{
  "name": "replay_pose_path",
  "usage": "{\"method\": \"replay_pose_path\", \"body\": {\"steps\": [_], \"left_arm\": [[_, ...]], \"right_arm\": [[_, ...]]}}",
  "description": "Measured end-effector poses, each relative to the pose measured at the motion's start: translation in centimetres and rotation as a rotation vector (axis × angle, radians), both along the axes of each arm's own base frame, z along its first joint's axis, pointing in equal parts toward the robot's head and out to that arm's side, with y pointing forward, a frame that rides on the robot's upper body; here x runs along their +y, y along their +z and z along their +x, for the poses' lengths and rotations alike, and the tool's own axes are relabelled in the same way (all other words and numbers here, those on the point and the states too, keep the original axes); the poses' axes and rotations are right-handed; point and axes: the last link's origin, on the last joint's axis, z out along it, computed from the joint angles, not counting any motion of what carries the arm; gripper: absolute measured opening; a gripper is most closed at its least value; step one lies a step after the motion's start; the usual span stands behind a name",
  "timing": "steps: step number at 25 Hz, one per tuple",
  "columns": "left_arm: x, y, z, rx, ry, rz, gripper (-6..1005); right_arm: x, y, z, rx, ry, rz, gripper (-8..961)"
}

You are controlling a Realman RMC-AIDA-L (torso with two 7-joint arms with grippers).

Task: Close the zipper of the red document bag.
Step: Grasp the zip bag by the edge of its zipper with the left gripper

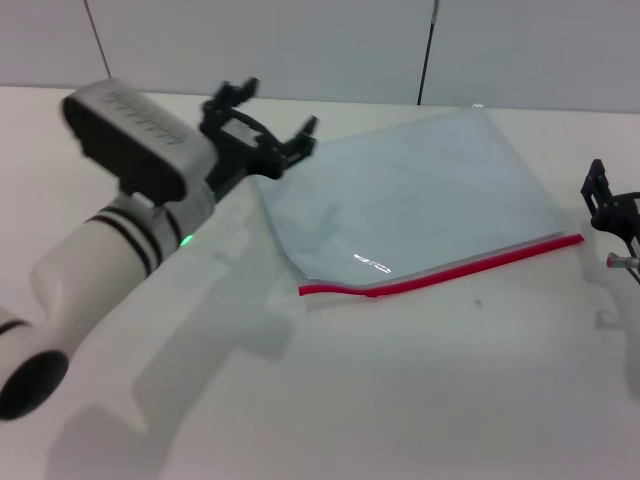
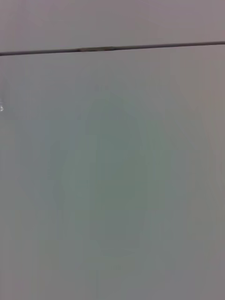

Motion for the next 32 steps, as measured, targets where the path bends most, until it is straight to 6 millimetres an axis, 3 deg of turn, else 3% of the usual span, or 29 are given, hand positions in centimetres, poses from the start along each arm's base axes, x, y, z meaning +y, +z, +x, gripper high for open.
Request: {"method": "replay_pose_path", "body": {"steps": [7, 14, 21, 32], "left_arm": [[-0.3, -0.8, 1.8, 0.159, 0.026, -0.134, 878], [-1.6, -0.9, 2.8, 0.362, 0.064, -0.220, 875], [-3.0, -0.8, 5.1, 0.516, 0.031, -0.328, 871], [-3.9, -1.6, 6.1, 0.747, 0.068, -0.496, 862]], "right_arm": [[0.0, 0.0, 0.1, 0.001, -0.007, -0.006, 642], [0.1, 0.0, 0.4, -0.005, -0.014, -0.012, 638], [0.5, -0.3, 0.3, -0.011, -0.019, -0.038, 636], [0.7, -0.2, 0.2, -0.016, -0.017, -0.041, 635]]}}
